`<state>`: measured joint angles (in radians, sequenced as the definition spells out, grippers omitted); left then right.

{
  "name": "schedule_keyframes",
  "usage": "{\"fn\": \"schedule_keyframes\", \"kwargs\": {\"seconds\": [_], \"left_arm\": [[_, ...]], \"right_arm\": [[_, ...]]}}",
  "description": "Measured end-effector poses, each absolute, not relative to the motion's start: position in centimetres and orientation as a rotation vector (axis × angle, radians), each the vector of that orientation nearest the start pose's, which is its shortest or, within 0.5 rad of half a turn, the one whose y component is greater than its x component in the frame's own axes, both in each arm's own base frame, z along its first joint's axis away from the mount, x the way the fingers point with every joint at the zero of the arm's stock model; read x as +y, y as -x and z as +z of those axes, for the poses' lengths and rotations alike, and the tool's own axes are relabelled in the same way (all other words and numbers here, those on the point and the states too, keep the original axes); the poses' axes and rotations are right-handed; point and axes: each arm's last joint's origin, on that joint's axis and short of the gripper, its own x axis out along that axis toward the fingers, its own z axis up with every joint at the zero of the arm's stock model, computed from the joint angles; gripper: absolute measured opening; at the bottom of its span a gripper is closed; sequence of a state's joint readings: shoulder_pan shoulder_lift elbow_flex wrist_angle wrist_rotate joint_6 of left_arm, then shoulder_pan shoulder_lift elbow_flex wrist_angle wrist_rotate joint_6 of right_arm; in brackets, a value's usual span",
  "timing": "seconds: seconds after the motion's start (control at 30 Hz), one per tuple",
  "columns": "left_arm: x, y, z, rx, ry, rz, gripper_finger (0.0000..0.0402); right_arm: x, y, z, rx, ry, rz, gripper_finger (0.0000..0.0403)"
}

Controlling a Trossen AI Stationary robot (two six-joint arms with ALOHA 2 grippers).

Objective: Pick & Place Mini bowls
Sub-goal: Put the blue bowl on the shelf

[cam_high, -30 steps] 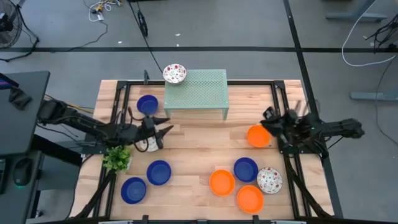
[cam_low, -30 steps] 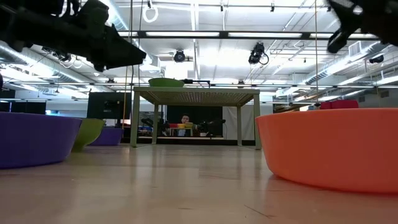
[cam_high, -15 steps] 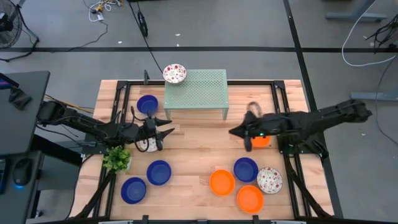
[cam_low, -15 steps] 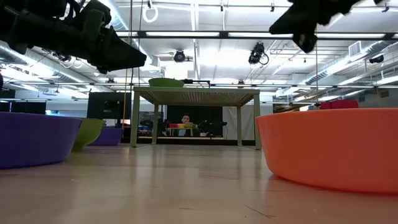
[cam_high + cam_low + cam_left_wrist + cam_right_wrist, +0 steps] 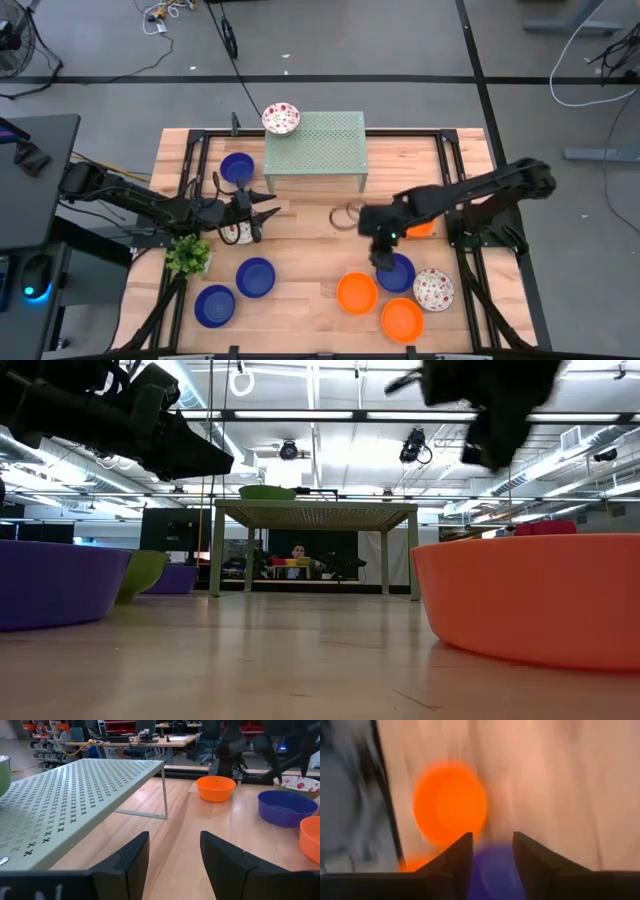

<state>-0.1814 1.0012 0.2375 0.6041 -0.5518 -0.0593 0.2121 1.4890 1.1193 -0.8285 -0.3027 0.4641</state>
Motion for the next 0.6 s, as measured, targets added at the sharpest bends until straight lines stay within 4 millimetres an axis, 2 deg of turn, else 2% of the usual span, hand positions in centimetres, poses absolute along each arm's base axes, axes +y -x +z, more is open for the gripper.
{"fn": "schedule_keyframes", "kwargs": {"seconds": [0.13,0.23,0.33,0.6], "left_arm": [[-1.9,-18.7,18.5,0.142,0.000,0.374,0.0181],[-1.9,-18.7,18.5,0.142,0.000,0.374,0.0181],[-1.9,-18.7,18.5,0.142,0.000,0.374,0.0181],[-1.9,-18.7,18.5,0.140,0.007,0.372,0.0181]], "right_arm": [[8.4,-26.9,22.4,1.432,-0.285,0.249,0.0187],[9.0,-26.8,21.3,1.446,-0.168,0.207,0.0191],[9.0,-26.7,20.1,1.473,-0.101,0.146,0.0187],[9.0,-26.5,18.1,1.505,-0.035,0.185,0.0152]]}}
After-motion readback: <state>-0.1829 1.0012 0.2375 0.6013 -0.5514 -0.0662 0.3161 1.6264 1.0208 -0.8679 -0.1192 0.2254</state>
